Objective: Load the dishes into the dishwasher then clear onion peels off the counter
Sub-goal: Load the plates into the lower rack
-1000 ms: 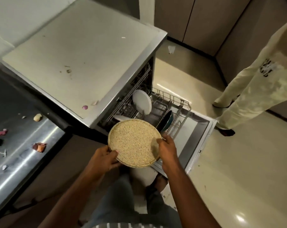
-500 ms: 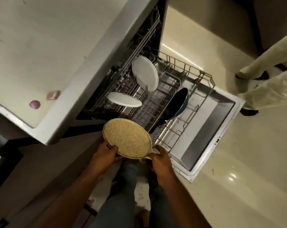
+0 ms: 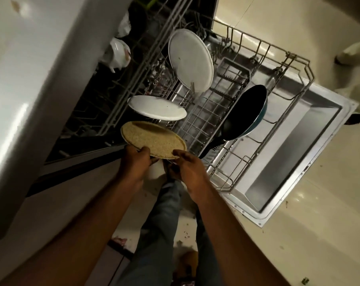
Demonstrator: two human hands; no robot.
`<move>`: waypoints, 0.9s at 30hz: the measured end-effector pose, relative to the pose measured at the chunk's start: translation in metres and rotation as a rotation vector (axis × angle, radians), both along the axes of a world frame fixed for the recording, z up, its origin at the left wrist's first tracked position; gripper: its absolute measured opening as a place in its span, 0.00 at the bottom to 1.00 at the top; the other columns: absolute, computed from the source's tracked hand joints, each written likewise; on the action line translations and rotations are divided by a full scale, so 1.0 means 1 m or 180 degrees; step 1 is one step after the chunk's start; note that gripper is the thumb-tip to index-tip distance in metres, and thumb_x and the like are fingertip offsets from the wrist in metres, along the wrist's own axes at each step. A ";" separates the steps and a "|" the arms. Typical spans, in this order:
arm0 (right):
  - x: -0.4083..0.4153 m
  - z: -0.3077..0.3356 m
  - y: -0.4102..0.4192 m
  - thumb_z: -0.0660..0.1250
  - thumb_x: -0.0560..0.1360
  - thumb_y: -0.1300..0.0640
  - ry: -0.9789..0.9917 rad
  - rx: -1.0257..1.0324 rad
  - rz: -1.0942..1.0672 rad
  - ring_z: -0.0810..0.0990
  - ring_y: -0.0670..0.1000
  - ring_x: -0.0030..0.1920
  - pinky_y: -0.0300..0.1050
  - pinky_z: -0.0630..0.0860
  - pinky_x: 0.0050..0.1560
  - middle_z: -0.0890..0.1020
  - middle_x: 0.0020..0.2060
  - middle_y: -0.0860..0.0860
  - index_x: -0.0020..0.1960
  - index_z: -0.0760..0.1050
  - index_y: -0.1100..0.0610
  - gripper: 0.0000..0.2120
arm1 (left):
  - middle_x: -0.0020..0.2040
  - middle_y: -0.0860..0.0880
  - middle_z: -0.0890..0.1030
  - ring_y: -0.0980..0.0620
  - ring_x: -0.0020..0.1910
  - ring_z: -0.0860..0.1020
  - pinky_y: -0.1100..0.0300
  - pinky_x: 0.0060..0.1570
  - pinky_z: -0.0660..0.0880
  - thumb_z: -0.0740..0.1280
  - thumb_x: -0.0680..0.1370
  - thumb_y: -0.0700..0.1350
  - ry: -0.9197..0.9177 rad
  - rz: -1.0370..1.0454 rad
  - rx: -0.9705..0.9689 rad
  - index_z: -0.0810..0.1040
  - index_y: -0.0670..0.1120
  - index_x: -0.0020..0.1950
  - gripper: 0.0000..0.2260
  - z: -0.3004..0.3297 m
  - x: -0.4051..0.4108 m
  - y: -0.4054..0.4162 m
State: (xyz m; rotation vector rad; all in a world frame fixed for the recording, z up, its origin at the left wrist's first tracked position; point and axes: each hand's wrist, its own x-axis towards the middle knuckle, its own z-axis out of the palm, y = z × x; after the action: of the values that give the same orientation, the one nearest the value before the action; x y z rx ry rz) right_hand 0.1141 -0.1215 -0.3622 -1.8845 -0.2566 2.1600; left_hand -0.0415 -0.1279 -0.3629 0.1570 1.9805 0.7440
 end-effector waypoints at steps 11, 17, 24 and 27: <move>-0.040 -0.032 0.037 0.59 0.82 0.74 0.0338 0.0066 -0.0007 0.82 0.47 0.43 0.35 0.80 0.39 0.81 0.47 0.52 0.72 0.72 0.64 0.21 | 0.61 0.45 0.82 0.52 0.51 0.85 0.58 0.51 0.82 0.66 0.83 0.39 0.0376 0.0322 -0.0062 0.75 0.41 0.72 0.18 -0.043 -0.025 0.034; -0.059 -0.037 0.051 0.55 0.80 0.77 0.0394 0.0054 0.0125 0.76 0.69 0.67 0.65 0.70 0.70 0.79 0.63 0.67 0.71 0.72 0.64 0.22 | 0.59 0.44 0.84 0.46 0.56 0.85 0.50 0.56 0.82 0.71 0.79 0.46 0.0464 0.0302 -0.0332 0.75 0.40 0.71 0.22 -0.079 -0.045 0.038; -0.046 -0.031 0.038 0.58 0.80 0.75 0.0299 0.0243 0.0044 0.79 0.64 0.64 0.62 0.76 0.66 0.80 0.51 0.46 0.81 0.63 0.54 0.33 | 0.49 0.49 0.85 0.56 0.43 0.82 0.62 0.42 0.78 0.66 0.84 0.44 0.0337 0.0233 -0.0261 0.79 0.42 0.56 0.06 -0.047 -0.023 0.037; -0.027 -0.009 0.024 0.60 0.82 0.70 0.0147 0.0392 0.0447 0.83 0.57 0.47 0.51 0.78 0.45 0.78 0.68 0.54 0.83 0.61 0.50 0.33 | 0.58 0.47 0.81 0.51 0.52 0.82 0.58 0.52 0.79 0.66 0.84 0.41 0.0202 -0.0096 -0.0269 0.73 0.39 0.71 0.16 -0.016 0.003 0.022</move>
State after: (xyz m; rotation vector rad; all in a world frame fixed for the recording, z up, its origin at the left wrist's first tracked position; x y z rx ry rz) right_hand 0.0873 -0.0977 -0.3710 -1.7957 -0.5147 2.2180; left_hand -0.0385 -0.1061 -0.3785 0.1613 2.0617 0.6417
